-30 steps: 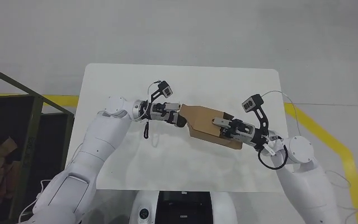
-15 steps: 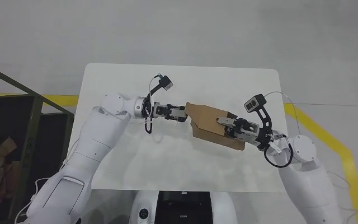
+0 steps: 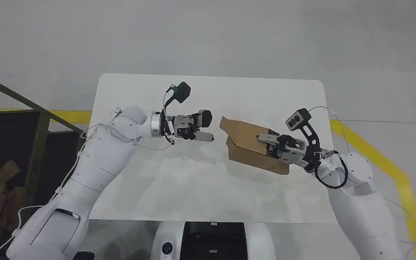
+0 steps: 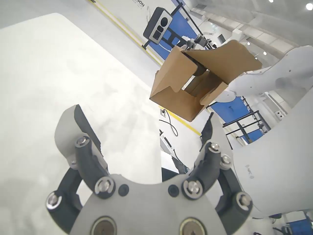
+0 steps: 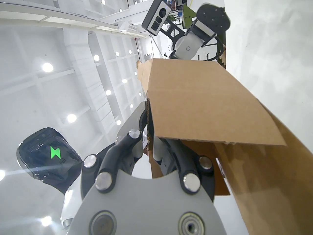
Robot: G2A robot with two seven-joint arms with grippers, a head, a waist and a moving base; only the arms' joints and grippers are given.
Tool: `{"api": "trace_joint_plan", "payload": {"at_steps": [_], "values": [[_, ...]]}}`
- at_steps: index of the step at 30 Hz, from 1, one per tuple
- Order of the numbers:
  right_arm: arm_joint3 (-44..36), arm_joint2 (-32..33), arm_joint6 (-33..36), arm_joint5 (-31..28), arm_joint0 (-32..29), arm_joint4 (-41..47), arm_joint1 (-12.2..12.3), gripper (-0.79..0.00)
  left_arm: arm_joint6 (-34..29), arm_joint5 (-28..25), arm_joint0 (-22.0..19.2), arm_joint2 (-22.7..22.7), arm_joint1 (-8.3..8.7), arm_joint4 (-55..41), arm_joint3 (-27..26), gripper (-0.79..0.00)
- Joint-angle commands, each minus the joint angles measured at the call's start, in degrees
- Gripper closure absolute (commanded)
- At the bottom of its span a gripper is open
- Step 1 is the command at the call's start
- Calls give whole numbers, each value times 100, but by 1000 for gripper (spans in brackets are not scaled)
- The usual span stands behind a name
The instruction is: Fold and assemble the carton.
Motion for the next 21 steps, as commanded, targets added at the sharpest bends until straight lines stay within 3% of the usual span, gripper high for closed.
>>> {"api": "trace_joint_plan", "payload": {"at_steps": [1, 3, 6, 21], "values": [[39, 0, 32, 74, 23, 59, 3, 0, 306, -299, -143, 233, 108, 350, -5, -785], [73, -9, 55, 164, 54, 59, 8, 0, 697, -691, -303, 463, 214, 725, 72, -785], [97, -32, 83, 246, 99, -2, 16, 0, 700, -692, -478, 551, 303, 728, 85, -785], [211, -236, -335, -192, 289, -550, 3, 0, 916, -611, -432, 453, 308, 965, -32, -785]]}}
